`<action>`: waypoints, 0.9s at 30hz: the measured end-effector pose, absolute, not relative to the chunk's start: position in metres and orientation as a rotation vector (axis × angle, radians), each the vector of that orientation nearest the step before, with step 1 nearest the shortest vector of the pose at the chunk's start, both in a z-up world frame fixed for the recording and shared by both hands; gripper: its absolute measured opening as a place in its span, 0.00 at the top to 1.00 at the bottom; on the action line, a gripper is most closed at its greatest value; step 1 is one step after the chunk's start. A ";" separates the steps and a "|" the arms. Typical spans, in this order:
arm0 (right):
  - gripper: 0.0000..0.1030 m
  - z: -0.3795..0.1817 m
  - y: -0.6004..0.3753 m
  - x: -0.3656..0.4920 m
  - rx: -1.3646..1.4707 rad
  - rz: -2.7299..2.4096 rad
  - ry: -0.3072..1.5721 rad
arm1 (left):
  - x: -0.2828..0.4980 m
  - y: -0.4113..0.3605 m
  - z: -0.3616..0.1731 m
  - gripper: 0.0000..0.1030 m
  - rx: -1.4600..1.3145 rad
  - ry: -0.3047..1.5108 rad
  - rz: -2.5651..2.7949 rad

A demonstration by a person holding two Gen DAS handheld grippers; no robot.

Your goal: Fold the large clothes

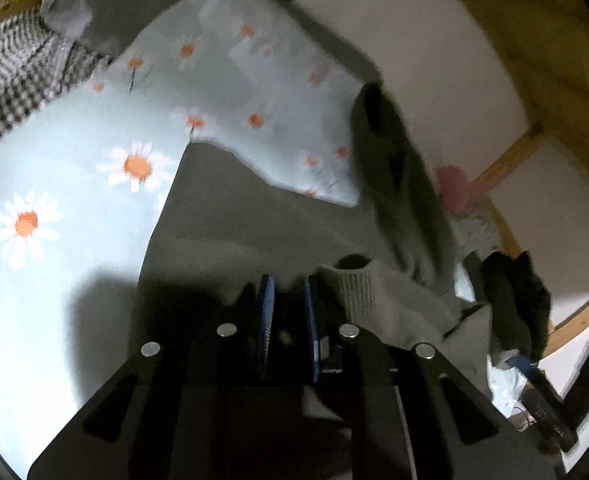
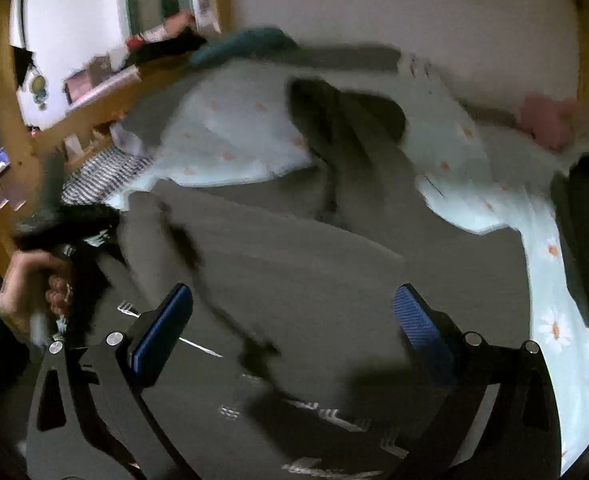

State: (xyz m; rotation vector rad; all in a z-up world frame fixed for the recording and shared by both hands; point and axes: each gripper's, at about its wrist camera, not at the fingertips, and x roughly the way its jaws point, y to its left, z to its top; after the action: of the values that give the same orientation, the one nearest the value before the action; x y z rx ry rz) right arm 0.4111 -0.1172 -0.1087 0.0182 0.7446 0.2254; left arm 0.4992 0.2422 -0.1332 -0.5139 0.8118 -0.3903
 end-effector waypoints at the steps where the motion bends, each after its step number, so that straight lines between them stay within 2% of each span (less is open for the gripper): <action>1: 0.03 -0.117 -0.119 0.419 -0.066 0.268 0.787 | 0.499 0.242 -0.129 0.87 -0.507 0.802 -0.405; 3: 0.09 -0.132 -0.107 0.430 -0.204 0.368 0.846 | 0.501 0.235 -0.119 0.87 -0.471 0.805 -0.428; 5: 0.26 -0.151 -0.083 0.448 -0.338 0.457 0.942 | 0.505 0.228 -0.114 0.87 -0.442 0.823 -0.457; 6: 0.51 -0.161 -0.073 0.457 -0.347 0.496 1.020 | 0.506 0.225 -0.111 0.87 -0.436 0.837 -0.467; 7: 0.71 -0.159 -0.064 0.455 -0.316 0.525 1.035 | 0.507 0.224 -0.110 0.87 -0.434 0.856 -0.468; 8: 0.76 -0.155 -0.060 0.453 -0.311 0.552 1.030 | 0.508 0.222 -0.107 0.83 -0.434 0.876 -0.461; 9: 0.87 -0.150 -0.055 0.445 -0.344 0.595 1.023 | 0.508 0.222 -0.102 0.69 -0.440 0.882 -0.459; 10: 0.88 -0.145 -0.048 0.438 -0.381 0.610 1.000 | 0.505 0.223 -0.097 0.60 -0.447 0.879 -0.465; 12: 0.89 -0.128 -0.038 0.406 -0.506 0.535 0.847 | 0.494 0.226 -0.079 0.25 -0.443 0.832 -0.444; 14: 0.89 -0.124 -0.019 0.353 -0.761 0.399 0.582 | 0.477 0.231 -0.060 0.12 -0.445 0.766 -0.377; 16: 0.89 -0.150 0.001 0.302 -0.989 0.375 0.434 | 0.460 0.234 -0.050 0.11 -0.472 0.718 -0.335; 18: 0.89 -0.184 0.017 0.273 -1.111 0.407 0.436 | 0.442 0.232 -0.047 0.11 -0.508 0.716 -0.338; 21: 0.88 -0.221 0.024 0.250 -1.141 0.401 0.461 | 0.426 0.212 -0.056 0.11 -0.525 0.779 -0.380; 23: 0.86 -0.225 0.031 0.244 -1.138 0.376 0.441 | 0.418 0.192 -0.064 0.12 -0.541 0.841 -0.439; 24: 0.80 -0.224 0.036 0.242 -1.148 0.357 0.411 | 0.416 0.179 -0.067 0.11 -0.542 0.863 -0.492; 25: 0.66 -0.220 0.039 0.239 -1.144 0.360 0.397 | 0.416 0.162 -0.069 0.11 -0.518 0.889 -0.538; 27: 0.51 -0.214 0.043 0.244 -1.101 0.388 0.394 | 0.424 0.127 -0.074 0.10 -0.412 0.945 -0.567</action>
State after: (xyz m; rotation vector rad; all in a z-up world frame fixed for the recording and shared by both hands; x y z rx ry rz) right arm 0.2437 0.0432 -0.2143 -1.1009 0.3941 0.3880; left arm 0.4245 0.1268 -0.0743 -0.4118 0.9446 -0.5674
